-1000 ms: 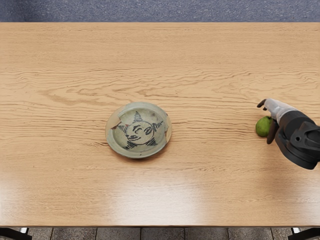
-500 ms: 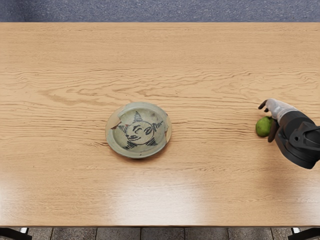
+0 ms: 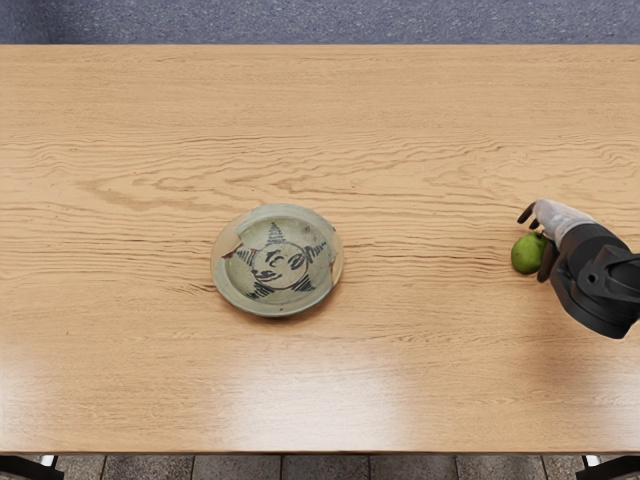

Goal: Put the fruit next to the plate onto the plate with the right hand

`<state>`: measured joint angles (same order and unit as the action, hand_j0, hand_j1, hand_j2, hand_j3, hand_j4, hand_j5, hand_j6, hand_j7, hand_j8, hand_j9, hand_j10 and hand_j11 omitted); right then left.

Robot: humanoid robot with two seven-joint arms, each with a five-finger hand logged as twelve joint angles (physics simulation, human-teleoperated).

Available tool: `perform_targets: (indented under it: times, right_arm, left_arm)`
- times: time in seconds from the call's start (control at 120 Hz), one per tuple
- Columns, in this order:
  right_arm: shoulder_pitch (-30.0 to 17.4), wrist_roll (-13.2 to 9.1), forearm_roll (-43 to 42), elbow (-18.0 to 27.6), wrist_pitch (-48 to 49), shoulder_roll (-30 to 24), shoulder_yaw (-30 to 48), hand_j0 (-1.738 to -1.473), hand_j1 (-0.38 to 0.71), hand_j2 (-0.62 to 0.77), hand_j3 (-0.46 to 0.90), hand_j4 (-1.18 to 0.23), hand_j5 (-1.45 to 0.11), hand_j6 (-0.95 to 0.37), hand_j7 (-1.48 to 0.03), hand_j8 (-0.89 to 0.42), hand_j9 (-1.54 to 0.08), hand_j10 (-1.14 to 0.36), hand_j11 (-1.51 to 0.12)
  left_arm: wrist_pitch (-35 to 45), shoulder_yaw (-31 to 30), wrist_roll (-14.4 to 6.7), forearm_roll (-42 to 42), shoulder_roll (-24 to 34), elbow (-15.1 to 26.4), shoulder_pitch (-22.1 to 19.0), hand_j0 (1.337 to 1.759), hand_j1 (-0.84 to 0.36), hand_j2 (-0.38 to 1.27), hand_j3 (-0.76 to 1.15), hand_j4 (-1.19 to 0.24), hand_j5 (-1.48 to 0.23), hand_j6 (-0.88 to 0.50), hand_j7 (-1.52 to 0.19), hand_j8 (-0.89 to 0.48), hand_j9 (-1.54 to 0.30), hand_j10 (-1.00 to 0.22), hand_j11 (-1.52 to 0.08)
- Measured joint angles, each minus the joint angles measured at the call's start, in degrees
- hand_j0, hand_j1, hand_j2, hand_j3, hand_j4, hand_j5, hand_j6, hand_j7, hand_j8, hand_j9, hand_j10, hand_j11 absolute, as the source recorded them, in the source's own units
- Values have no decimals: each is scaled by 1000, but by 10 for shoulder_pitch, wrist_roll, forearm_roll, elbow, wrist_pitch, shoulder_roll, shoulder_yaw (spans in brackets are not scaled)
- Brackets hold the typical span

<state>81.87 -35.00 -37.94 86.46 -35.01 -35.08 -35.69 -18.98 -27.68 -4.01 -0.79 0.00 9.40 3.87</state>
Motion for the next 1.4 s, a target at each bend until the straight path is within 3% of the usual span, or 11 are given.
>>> perform_targets:
  times: [1.042,1.4]
  right_arm:
    - [0,0,-4,-13,0,21,0,-1657,214,-50,0,-488,-640,-491,-636,-489,-639,-489,-638]
    - [1,0,-5,-19,1,25,0,-1658,255,38,0,-543,-722,-444,-714,-507,-722,-544,-722]
  left_arm:
    - [0,2,0,0,0,0,-3,1658,349,0,0,0,0,0,0,0,0,0,0]
    - [0,2,0,0,0,0,-5,1658,349,0,0,0,0,0,0,0,0,0,0]
